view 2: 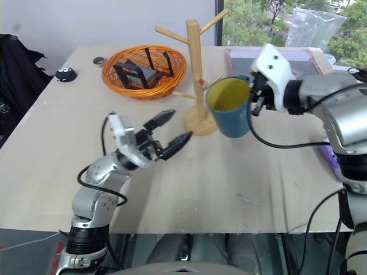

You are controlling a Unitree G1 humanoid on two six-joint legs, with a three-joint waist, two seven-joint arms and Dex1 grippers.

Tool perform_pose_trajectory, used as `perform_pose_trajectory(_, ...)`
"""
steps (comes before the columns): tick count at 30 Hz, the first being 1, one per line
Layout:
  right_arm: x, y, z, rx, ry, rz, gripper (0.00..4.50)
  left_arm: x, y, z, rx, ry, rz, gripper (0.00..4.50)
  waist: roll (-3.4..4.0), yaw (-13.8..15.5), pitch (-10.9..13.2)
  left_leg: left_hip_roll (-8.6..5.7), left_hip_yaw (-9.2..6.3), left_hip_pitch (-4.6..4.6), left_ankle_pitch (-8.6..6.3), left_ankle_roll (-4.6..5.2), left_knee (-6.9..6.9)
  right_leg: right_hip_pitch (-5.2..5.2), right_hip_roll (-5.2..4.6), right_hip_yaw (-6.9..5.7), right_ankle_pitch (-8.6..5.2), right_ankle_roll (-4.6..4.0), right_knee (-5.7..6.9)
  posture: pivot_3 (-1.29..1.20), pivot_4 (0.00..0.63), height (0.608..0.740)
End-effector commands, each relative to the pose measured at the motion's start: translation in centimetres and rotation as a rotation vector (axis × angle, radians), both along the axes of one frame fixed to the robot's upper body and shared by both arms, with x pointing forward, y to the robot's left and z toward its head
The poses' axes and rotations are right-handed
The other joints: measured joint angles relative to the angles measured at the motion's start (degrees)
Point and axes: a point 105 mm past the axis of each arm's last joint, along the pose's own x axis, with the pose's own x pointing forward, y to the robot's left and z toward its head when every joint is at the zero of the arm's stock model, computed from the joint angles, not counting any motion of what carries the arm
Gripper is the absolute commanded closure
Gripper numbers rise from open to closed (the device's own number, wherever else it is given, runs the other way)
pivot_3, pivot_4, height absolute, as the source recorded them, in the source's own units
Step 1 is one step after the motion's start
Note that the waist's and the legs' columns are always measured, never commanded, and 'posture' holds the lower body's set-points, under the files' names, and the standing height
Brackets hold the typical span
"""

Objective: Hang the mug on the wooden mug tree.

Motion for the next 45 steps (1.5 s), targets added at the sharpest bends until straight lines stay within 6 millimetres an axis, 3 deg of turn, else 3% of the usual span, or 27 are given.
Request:
perform_pose_trajectory(1,0.2,1.9,2.0,-0.026,-0.03,0.022,4.44,-1.1,1.2,1.9,-0.078,-0.108,0.054,0.0,0.0,0.4,0.0,0.0,-0.01,0.0,0.0,0.0,0.0,-0.01,0.0,-0.01,0.0,0.0,0.0,0.0,0.15,0.74)
perform_pose_trajectory(9,1.2,4.1,1.8,-0.066,-0.006,0.018,4.44,-1.5,3.2,1.3,-0.071,-0.123,0.139,0.0,-0.04,0.7,0.0,-0.09,-0.15,-0.68,0.02,-0.03,0.11,-0.64,-0.07,-0.13,0.01,-0.01,0.09,0.0,0.15,0.74)
perform_pose_trajectory(21,3.0,4.2,2.0,-0.079,-0.042,-0.06,4.44,-1.4,3.3,0.6,-0.056,-0.111,0.133,0.0,-0.04,0.4,0.0,-0.26,-0.07,-0.84,0.02,-0.04,0.02,-0.9,-0.05,-0.09,0.01,-0.01,0.13,0.0,0.15,0.74)
perform_pose_trajectory(29,2.7,4.2,3.4,-0.008,-0.059,-0.076,0.81,-1.2,3.2,0.3,-0.054,-0.103,0.12,0.0,-0.04,0.3,0.0,-0.28,-0.08,-0.84,0.02,-0.04,0.02,-0.91,-0.04,-0.09,0.01,-0.01,0.15,0.0,0.15,0.74)
perform_pose_trajectory(30,2.7,4.1,3.5,0.001,-0.058,-0.081,0.6,-1.2,3.2,0.2,-0.055,-0.102,0.118,0.0,-0.04,0.3,0.0,-0.28,-0.08,-0.84,0.02,-0.04,0.02,-0.92,-0.04,-0.09,0.01,-0.01,0.15,0.0,0.15,0.74)
perform_pose_trajectory(31,2.6,3.9,3.7,0.011,-0.054,-0.085,0.01,-1.2,3.2,0.2,-0.054,-0.101,0.115,0.0,-0.04,0.4,0.0,-0.28,-0.08,-0.84,0.02,-0.04,0.02,-0.92,-0.04,-0.09,0.01,-0.01,0.15,0.0,0.15,0.74)
perform_pose_trajectory(35,1.8,2.1,4.5,0.085,0.004,-0.08,0.01,-1.2,3.1,-0.4,-0.039,-0.076,0.106,0.0,-0.04,0.4,0.0,-0.29,-0.08,-0.84,0.02,-0.04,0.03,-0.91,-0.05,-0.09,0.01,-0.01,0.15,0.0,0.15,0.74)
perform_pose_trajectory(40,0.0,-1.6,3.6,0.196,0.085,-0.033,0.01,-1.0,2.9,-2.6,0.054,0.033,0.118,0.0,-0.15,0.6,-0.1,-0.31,-0.09,-0.85,0.01,-0.02,0.01,-0.88,-0.07,-0.09,0.01,-0.01,0.12,0.0,0.15,0.74)
perform_pose_trajectory(42,-1.3,-3.4,1.9,0.227,0.102,-0.007,0.01,-0.7,3.2,-4.3,0.118,0.127,0.153,0.0,-0.24,0.7,-0.2,-0.31,-0.15,-0.85,0.01,-0.02,0.0,-0.84,-0.06,-0.15,0.01,-0.01,0.09,0.0,0.15,0.74)
perform_pose_trajectory(45,-2.6,-5.6,-2.9,0.253,0.152,-0.073,0.01,-1.6,3.3,-6.3,0.187,0.24,0.135,0.0,-0.28,0.6,-0.2,-0.3,-0.02,-0.84,0.0,0.0,-0.02,-0.88,-0.06,-0.02,0.01,0.0,0.15,0.0,0.15,0.74)
